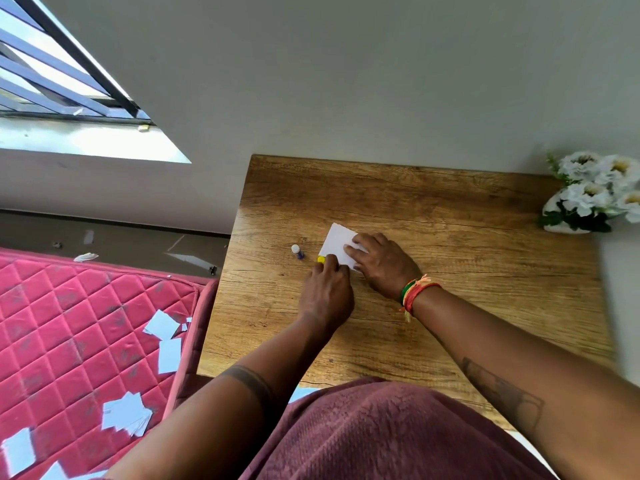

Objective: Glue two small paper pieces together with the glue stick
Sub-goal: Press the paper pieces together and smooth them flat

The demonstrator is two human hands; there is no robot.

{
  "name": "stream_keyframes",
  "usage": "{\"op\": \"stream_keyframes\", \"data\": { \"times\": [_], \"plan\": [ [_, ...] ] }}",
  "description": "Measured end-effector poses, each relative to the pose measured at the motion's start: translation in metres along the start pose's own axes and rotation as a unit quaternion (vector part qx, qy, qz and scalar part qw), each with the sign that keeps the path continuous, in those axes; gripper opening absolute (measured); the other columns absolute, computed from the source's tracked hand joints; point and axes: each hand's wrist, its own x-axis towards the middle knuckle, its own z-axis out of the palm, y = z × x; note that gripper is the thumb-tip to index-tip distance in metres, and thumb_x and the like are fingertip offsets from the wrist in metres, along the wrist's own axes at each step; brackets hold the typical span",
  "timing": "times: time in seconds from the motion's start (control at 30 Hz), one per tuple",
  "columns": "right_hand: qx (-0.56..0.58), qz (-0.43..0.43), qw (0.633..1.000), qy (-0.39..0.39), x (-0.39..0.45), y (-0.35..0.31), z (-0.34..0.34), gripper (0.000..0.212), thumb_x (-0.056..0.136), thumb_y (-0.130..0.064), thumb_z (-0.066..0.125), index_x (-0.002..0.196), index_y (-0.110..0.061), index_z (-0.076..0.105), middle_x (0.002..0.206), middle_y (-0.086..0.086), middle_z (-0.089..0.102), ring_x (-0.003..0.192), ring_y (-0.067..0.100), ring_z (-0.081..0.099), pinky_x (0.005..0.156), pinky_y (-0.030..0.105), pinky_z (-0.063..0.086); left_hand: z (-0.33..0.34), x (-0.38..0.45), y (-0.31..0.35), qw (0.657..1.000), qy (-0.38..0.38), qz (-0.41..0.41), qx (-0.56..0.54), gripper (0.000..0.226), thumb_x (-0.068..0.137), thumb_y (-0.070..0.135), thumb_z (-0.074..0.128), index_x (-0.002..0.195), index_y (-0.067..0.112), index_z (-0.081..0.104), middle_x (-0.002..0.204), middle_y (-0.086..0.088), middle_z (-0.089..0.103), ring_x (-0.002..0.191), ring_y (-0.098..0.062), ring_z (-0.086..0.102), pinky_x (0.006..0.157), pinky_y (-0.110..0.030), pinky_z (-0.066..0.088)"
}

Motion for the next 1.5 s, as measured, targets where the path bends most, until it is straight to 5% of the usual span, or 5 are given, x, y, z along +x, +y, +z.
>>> {"op": "stream_keyframes", "data": {
  "times": [0.3, 0.57, 0.77, 1.0, 1.5],
  "plan": [
    [0.024, 0.028, 0.999, -0.006, 0.006, -0.007, -0.01, 0.038, 0.096, -0.026, 0.057, 0.133, -0.02, 0.059, 0.135, 0.003, 0.054, 0.118, 0.028, 0.051, 0.091, 0.043, 0.047, -0.002, 0.032, -0.018, 0.998, 0.004, 0.043, 0.037, 0.048, 0.099, 0.02, 0.039, 0.146, 0.01, 0.044, 0.164, -0.015, 0.03, 0.15, -0.036, 0.026, 0.123, -0.051, 0.017],
    [0.096, 0.062, 0.993, 0.021, 0.008, -0.001, -0.002, 0.042, 0.093, -0.02, 0.063, 0.134, -0.014, 0.057, 0.129, 0.007, 0.055, 0.114, 0.03, 0.051, 0.091, 0.044, 0.049, -0.011, 0.044, -0.021, 0.998, 0.009, 0.036, 0.045, 0.046, 0.102, 0.023, 0.043, 0.147, 0.018, 0.043, 0.146, -0.008, 0.051, 0.124, -0.036, 0.048, 0.106, -0.049, 0.034],
    [-0.003, 0.101, 0.995, 0.025, -0.002, -0.005, 0.009, 0.05, 0.096, -0.035, 0.06, 0.139, -0.012, 0.049, 0.131, 0.012, 0.048, 0.112, 0.032, 0.051, 0.083, 0.042, 0.046, -0.013, 0.058, -0.016, 0.995, -0.023, 0.015, 0.098, 0.061, 0.103, 0.044, 0.05, 0.156, 0.021, 0.032, 0.153, -0.01, 0.04, 0.129, -0.036, 0.044, 0.105, -0.05, 0.037],
    [-0.031, 0.167, 0.985, 0.023, -0.016, -0.005, 0.009, 0.06, 0.094, -0.055, 0.055, 0.142, -0.02, 0.047, 0.119, 0.011, 0.05, 0.108, 0.032, 0.05, 0.084, 0.045, 0.042, -0.014, 0.058, -0.009, 0.99, -0.032, 0.007, 0.135, 0.063, 0.104, 0.038, 0.049, 0.158, 0.015, 0.025, 0.153, -0.019, 0.033, 0.131, -0.039, 0.04, 0.107, -0.05, 0.033],
    [0.005, 0.271, 0.963, 0.006, -0.011, 0.04, 0.008, 0.055, 0.103, -0.046, 0.041, 0.155, -0.039, 0.025, 0.137, 0.017, 0.044, 0.122, 0.039, 0.045, 0.096, 0.051, 0.04, -0.007, 0.069, 0.01, 0.994, 0.006, 0.026, 0.109, 0.057, 0.103, 0.042, 0.05, 0.154, 0.02, 0.036, 0.145, -0.019, 0.042, 0.126, -0.039, 0.042, 0.105, -0.05, 0.035]
  ]
}}
